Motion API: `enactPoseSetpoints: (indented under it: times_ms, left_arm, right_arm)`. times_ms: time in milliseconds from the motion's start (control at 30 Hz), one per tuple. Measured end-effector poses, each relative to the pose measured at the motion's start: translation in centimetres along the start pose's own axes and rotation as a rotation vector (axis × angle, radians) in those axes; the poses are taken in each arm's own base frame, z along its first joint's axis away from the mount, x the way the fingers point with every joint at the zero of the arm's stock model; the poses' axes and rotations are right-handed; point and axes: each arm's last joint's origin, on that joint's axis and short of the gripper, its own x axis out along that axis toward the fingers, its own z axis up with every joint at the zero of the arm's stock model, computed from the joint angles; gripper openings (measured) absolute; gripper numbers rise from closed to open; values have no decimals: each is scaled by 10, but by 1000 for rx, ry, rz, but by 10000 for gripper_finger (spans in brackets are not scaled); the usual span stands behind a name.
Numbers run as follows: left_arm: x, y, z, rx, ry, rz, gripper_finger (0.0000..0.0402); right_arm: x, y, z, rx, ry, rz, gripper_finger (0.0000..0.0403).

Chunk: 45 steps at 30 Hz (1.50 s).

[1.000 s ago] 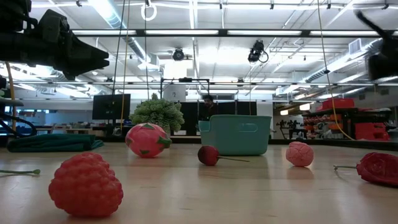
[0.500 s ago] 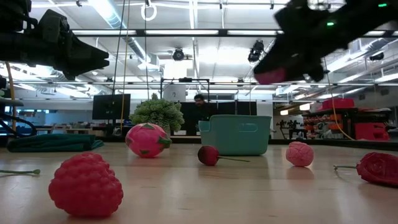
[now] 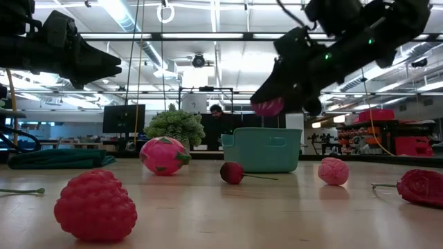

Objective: Pick and placing Produce into tupperware
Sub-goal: Put the purple onion into the blue bin

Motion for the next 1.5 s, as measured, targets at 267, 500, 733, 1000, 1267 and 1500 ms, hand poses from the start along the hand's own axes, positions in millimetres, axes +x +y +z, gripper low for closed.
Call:
enactPoseSetpoints:
  times_ms: [267,500,733,1000,1267,1500]
  left_arm:
    - [0,0,0,0,0,0,197]
    - [0,0,0,0,0,0,194]
    - [0,0,0,-2,-4,0,192]
    - [0,0,1,-3,-5,0,195]
    - [0,0,1,-6,-12,-1,194]
    - [0,0,1,-7,-13,-1,198]
  right_arm:
    - [40,19,-6,-302,168,-30,268]
    - [60,36,16,-404,358,-90,268]
    - [68,33,31,-369,370,-103,268]
    - [71,19,24,-262,471,-150,269]
    - [72,10,25,-182,496,-190,269]
    - [75,-1,30,-159,491,-216,269]
